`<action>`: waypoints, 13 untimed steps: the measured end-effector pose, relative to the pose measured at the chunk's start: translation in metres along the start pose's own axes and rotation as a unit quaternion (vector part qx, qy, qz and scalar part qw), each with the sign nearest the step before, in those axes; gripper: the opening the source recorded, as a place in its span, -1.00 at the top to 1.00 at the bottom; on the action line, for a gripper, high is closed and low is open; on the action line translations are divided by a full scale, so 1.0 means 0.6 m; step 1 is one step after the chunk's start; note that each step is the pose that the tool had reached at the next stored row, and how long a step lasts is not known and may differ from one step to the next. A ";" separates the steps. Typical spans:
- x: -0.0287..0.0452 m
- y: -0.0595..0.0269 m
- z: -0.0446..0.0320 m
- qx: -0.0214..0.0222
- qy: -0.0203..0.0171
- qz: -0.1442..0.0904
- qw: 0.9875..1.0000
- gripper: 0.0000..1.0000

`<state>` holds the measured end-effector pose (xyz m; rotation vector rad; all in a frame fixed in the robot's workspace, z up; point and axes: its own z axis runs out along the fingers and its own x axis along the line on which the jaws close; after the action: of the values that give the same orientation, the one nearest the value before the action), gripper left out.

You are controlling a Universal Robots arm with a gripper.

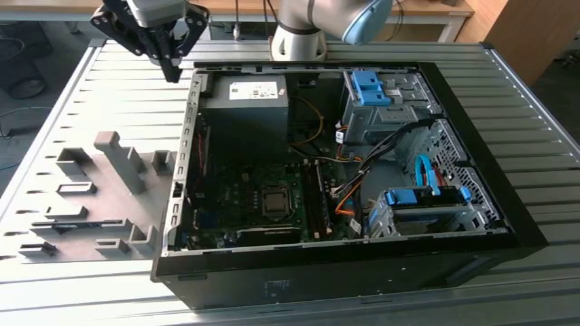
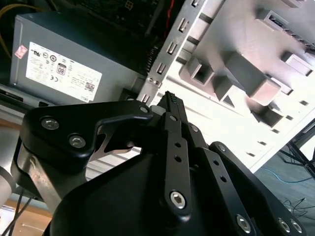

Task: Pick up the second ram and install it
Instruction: 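Reach for the second ram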

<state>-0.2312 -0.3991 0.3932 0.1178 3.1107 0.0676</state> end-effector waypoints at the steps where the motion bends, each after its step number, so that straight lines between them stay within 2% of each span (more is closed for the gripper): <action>1: 0.004 0.000 0.000 0.000 0.000 0.000 1.000 0.79; 2: 0.013 -0.001 0.000 0.000 0.000 0.000 1.000 0.79; 4: 0.021 -0.002 0.000 0.000 0.000 0.000 1.000 0.79; 13: 0.051 -0.004 -0.001 0.000 0.000 0.000 1.000 0.79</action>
<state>-0.2617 -0.3991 0.3931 0.1179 3.1105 0.0678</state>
